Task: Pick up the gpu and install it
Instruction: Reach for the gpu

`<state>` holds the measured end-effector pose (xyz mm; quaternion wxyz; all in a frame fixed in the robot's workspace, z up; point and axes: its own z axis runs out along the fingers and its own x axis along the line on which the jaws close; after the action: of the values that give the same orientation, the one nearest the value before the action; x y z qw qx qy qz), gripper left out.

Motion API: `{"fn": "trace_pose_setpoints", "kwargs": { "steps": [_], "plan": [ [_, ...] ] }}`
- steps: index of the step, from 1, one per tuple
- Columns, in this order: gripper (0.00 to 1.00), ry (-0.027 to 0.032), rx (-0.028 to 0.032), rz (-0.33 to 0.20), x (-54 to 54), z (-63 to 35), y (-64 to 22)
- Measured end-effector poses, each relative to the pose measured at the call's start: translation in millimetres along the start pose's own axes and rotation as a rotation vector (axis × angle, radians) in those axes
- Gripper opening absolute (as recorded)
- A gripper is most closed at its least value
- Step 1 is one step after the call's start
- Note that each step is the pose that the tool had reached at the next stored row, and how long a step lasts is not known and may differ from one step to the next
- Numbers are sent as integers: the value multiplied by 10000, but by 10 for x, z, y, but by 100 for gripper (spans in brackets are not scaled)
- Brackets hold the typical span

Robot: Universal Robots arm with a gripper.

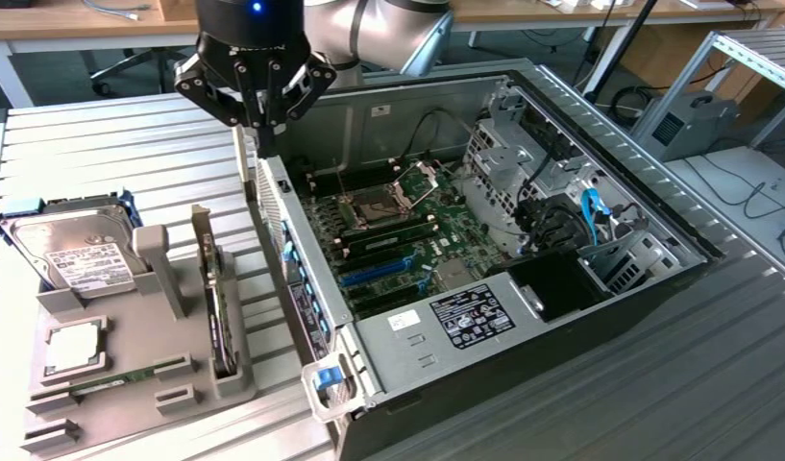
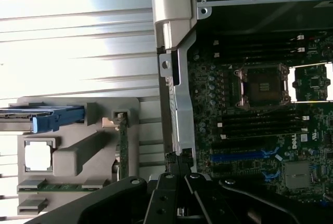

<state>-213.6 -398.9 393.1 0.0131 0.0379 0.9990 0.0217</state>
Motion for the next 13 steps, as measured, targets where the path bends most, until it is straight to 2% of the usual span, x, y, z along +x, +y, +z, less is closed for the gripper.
{"fn": "trace_pose_setpoints", "kwargs": {
  "steps": [13],
  "plan": [
    [11, 0, 0, 0, 46, -1, -4]
  ]
}}
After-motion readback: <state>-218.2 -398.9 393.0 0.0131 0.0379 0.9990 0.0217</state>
